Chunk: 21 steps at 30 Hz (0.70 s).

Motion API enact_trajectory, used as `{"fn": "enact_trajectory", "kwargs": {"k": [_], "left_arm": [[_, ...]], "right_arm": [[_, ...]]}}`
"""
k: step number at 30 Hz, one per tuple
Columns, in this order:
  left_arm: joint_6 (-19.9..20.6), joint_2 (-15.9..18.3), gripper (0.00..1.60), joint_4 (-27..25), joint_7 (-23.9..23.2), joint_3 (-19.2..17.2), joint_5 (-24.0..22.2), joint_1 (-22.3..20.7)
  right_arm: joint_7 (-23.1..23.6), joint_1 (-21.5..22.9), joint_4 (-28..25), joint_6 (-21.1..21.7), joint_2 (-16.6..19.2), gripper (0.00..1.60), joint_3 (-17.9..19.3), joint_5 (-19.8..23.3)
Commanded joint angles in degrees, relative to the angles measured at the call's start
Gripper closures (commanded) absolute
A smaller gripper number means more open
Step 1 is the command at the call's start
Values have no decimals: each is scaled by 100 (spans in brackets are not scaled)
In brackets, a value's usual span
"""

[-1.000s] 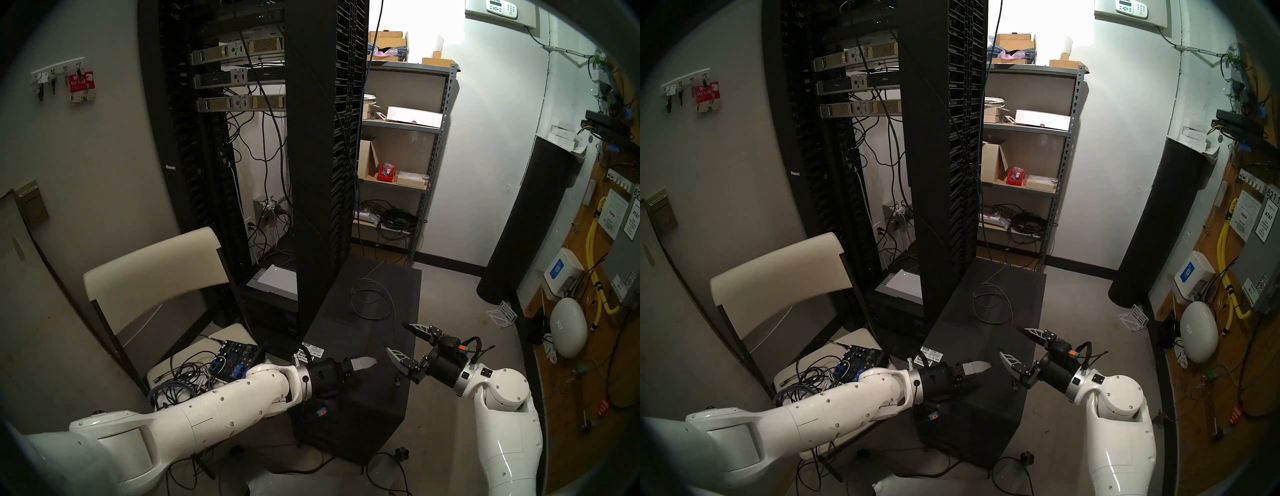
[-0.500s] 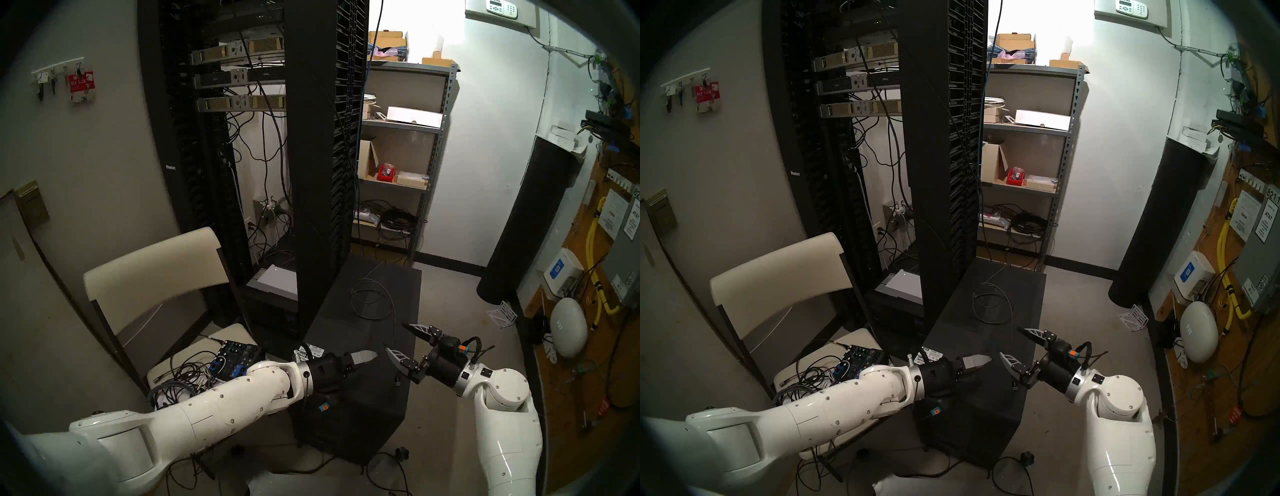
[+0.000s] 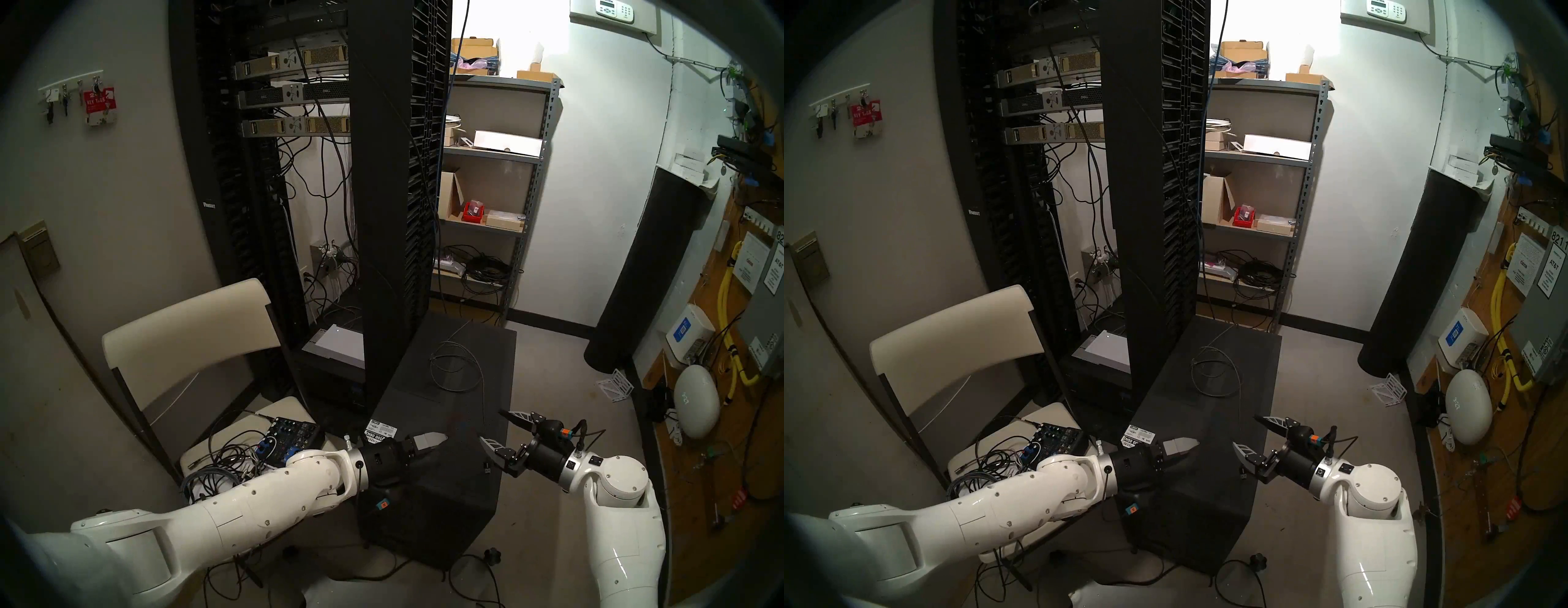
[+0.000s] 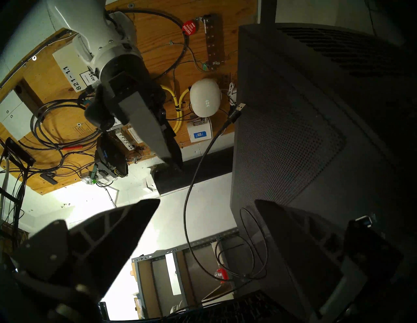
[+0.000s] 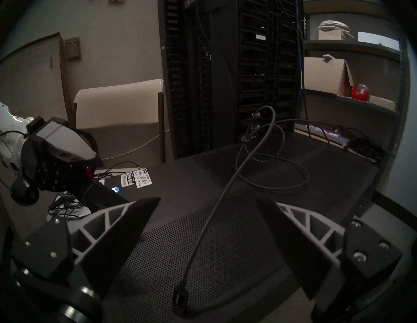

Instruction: Insert the cable into the workstation's USB slot

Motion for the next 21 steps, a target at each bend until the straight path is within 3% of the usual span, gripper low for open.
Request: {"fn": "enact_trajectory", "kwargs": {"k": [1, 7, 15, 19, 21], "left_arm": [[-12, 4, 0, -181, 52, -82, -77, -44], [-17, -33, 0, -115, 58, -79, -88, -61], [-23, -39, 0, -119, 88, -74, -99, -69], [-22, -26, 0, -172, 75, -81, -109, -71], [-19, -23, 0, -186, 77, -82, -108, -76]], "right_arm": [[141, 180, 191, -41, 29, 0, -43, 113], [298, 357, 499, -23, 13, 0, -190, 133], [155, 518, 796, -39, 3, 4, -281, -1], [168, 561, 856, -49, 35, 27, -294, -11], [200, 581, 879, -33, 64, 63, -312, -11]]}}
